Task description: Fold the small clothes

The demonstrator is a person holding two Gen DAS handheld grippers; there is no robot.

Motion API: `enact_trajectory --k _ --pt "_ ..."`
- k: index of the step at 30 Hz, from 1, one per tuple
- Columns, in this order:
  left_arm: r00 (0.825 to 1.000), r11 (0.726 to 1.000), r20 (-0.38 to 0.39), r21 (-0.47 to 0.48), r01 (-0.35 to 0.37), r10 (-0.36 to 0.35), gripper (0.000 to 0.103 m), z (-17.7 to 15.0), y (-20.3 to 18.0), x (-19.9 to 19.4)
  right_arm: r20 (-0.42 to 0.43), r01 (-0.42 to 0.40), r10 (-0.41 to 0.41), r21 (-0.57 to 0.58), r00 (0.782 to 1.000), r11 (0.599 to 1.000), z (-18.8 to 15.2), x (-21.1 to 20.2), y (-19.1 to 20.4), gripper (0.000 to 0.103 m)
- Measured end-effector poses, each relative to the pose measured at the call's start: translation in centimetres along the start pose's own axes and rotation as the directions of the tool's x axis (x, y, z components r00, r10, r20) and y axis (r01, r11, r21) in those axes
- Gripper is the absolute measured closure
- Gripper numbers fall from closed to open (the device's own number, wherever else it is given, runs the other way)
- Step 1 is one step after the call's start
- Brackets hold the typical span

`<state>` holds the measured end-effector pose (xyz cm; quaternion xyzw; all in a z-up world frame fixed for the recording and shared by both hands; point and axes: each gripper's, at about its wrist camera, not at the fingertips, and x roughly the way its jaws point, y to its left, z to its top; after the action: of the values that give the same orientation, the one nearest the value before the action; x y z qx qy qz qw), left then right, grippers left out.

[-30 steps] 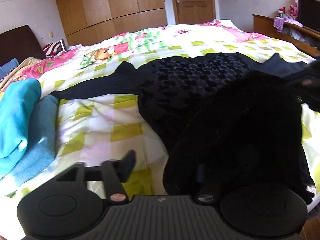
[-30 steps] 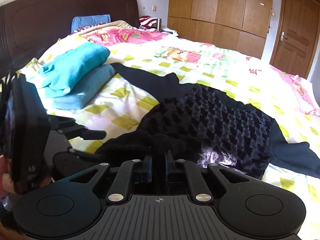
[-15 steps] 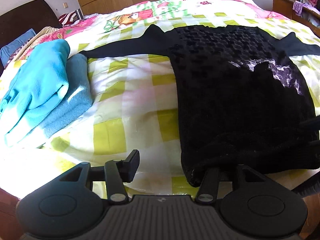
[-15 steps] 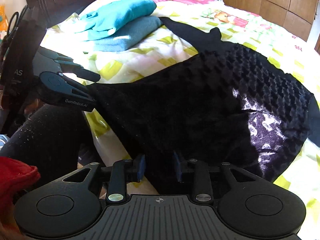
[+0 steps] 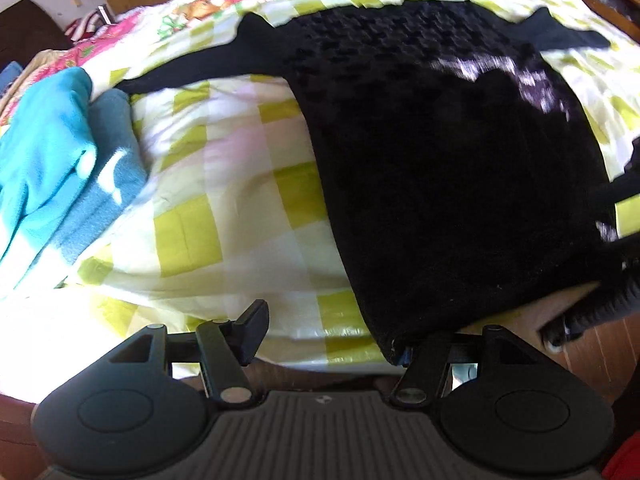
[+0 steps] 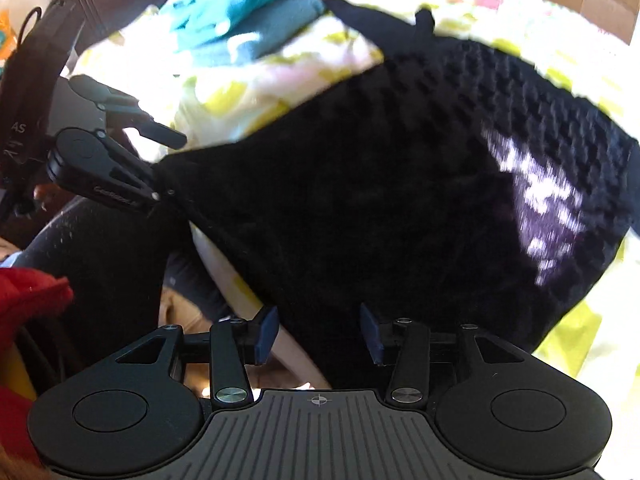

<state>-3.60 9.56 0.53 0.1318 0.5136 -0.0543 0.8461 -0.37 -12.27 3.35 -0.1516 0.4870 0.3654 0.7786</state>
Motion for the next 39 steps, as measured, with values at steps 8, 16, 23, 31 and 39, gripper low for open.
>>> enact_trajectory --k 8,16,23,31,39 --pt "0.997 0.989 -0.07 0.142 0.044 -0.034 0.029 -2.4 -0.7 -2.1 0.075 -0.048 0.046 0.019 0.996 0.999 -0.5 -3.1 -0.9 0.044" --pt "0.973 0.982 0.2 -0.123 0.145 -0.118 0.029 0.7 1.4 -5.5 0.222 -0.019 -0.02 0.169 0.975 0.985 0.3 -4.7 -3.1 0.044" --pt "0.909 0.974 0.365 -0.028 0.226 -0.201 0.028 9.0 -2.8 -0.6 0.201 0.258 -0.432 0.561 0.879 0.787 1.7 -2.6 -12.3 0.044" --pt "0.906 0.963 0.365 -0.077 0.259 -0.214 0.027 19.6 -4.3 8.6 0.16 0.09 -0.556 0.914 0.816 0.396 0.8 0.2 -27.3 0.044" --pt "0.933 0.979 0.325 -0.08 0.189 -0.154 0.027 26.3 -5.6 16.1 0.155 -0.031 -0.627 0.978 0.763 0.204 0.4 0.8 -35.8 0.093"
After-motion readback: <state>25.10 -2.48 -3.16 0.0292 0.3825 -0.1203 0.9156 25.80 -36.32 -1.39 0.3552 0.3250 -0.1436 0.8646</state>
